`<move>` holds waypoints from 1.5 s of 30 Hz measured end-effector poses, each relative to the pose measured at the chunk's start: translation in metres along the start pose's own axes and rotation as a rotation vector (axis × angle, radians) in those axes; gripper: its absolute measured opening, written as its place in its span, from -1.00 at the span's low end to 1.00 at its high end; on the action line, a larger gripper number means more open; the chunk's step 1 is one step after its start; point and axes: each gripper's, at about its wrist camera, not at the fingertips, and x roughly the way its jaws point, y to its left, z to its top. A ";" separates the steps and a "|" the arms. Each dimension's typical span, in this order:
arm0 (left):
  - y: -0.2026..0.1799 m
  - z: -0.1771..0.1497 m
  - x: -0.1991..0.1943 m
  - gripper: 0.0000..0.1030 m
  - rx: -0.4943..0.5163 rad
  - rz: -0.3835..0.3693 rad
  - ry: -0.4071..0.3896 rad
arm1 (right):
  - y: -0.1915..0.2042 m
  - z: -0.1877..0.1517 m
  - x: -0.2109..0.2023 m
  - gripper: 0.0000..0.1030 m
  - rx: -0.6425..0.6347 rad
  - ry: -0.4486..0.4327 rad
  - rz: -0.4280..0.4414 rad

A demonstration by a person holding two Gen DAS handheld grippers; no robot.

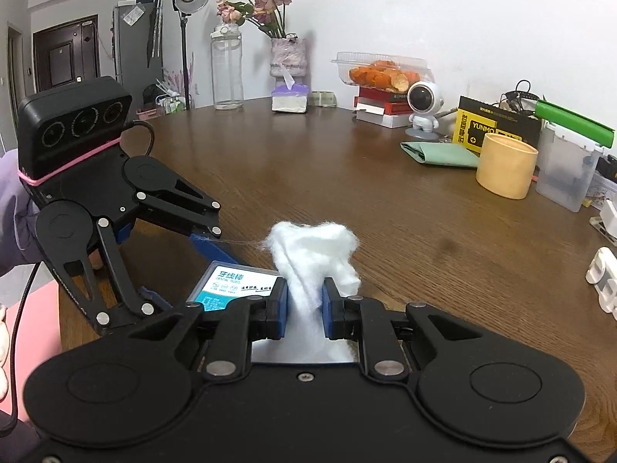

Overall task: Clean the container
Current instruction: 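Press the tissue onto the box end and rub with the right gripper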

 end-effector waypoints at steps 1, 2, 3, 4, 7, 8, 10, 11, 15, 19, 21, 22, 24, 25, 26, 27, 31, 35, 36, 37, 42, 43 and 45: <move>0.000 0.000 0.000 0.12 0.000 0.000 0.000 | 0.001 0.000 -0.001 -0.64 -0.001 0.000 0.001; 0.000 0.000 0.000 0.12 0.000 0.000 0.000 | 0.002 0.000 -0.002 -0.64 -0.007 0.000 0.001; 0.000 0.000 0.000 0.12 0.000 0.000 0.000 | 0.003 0.000 -0.004 -0.64 -0.011 0.001 0.006; 0.000 0.000 0.000 0.12 0.000 0.000 0.000 | 0.005 0.000 -0.005 -0.64 -0.014 0.003 0.016; 0.000 0.000 0.000 0.12 0.000 0.000 0.000 | 0.010 0.001 -0.010 -0.64 -0.020 0.002 0.049; 0.000 0.000 0.000 0.12 0.000 0.000 0.000 | 0.012 0.001 -0.010 -0.64 -0.021 0.004 0.067; 0.000 0.000 0.000 0.12 0.000 0.000 0.000 | 0.018 0.003 -0.008 -0.64 -0.024 0.005 0.105; 0.000 0.000 0.000 0.12 0.001 0.001 0.000 | 0.021 0.004 -0.006 -0.64 -0.027 0.005 0.122; 0.000 0.000 0.000 0.12 0.001 0.000 0.000 | 0.035 0.009 0.006 -0.64 -0.048 0.001 0.168; 0.000 0.000 0.000 0.12 0.000 0.001 0.000 | 0.033 0.011 0.014 -0.64 -0.044 -0.015 0.142; 0.000 0.000 0.000 0.12 0.001 0.001 0.000 | 0.028 0.011 0.015 -0.65 -0.038 -0.020 0.112; 0.000 0.000 0.000 0.12 0.001 0.001 0.000 | 0.026 0.010 0.015 -0.65 -0.035 -0.022 0.097; 0.000 0.001 0.000 0.12 0.001 0.001 0.000 | 0.021 0.010 0.016 -0.65 -0.030 -0.026 0.066; 0.000 0.001 0.000 0.12 0.001 0.001 0.000 | 0.019 0.010 0.016 -0.65 -0.027 -0.028 0.051; 0.000 0.001 0.000 0.12 0.001 0.001 0.000 | 0.016 0.009 0.015 -0.64 -0.020 -0.030 0.040; 0.000 0.001 0.001 0.12 0.001 0.001 0.000 | 0.013 0.008 0.013 -0.64 -0.012 -0.031 0.029; 0.000 0.000 0.000 0.12 0.001 0.001 0.000 | 0.005 0.004 0.007 -0.64 0.004 -0.031 -0.001; 0.001 0.000 0.000 0.12 0.002 0.000 0.000 | 0.005 -0.004 -0.005 -0.64 0.009 -0.019 -0.005; 0.001 0.000 0.000 0.12 0.001 -0.001 0.000 | 0.005 -0.006 -0.009 -0.64 0.013 -0.016 -0.003; 0.001 0.000 0.000 0.12 0.000 -0.002 -0.001 | 0.005 -0.007 -0.012 -0.64 0.017 -0.016 0.006; 0.001 0.000 0.000 0.12 0.000 -0.002 -0.001 | 0.018 -0.006 -0.017 -0.64 0.013 -0.011 0.095; 0.001 0.000 0.000 0.12 0.000 -0.002 -0.001 | 0.022 -0.005 -0.015 -0.64 0.008 -0.011 0.113; 0.001 0.000 0.000 0.12 0.003 -0.001 0.000 | 0.028 -0.002 -0.010 -0.64 -0.004 -0.013 0.134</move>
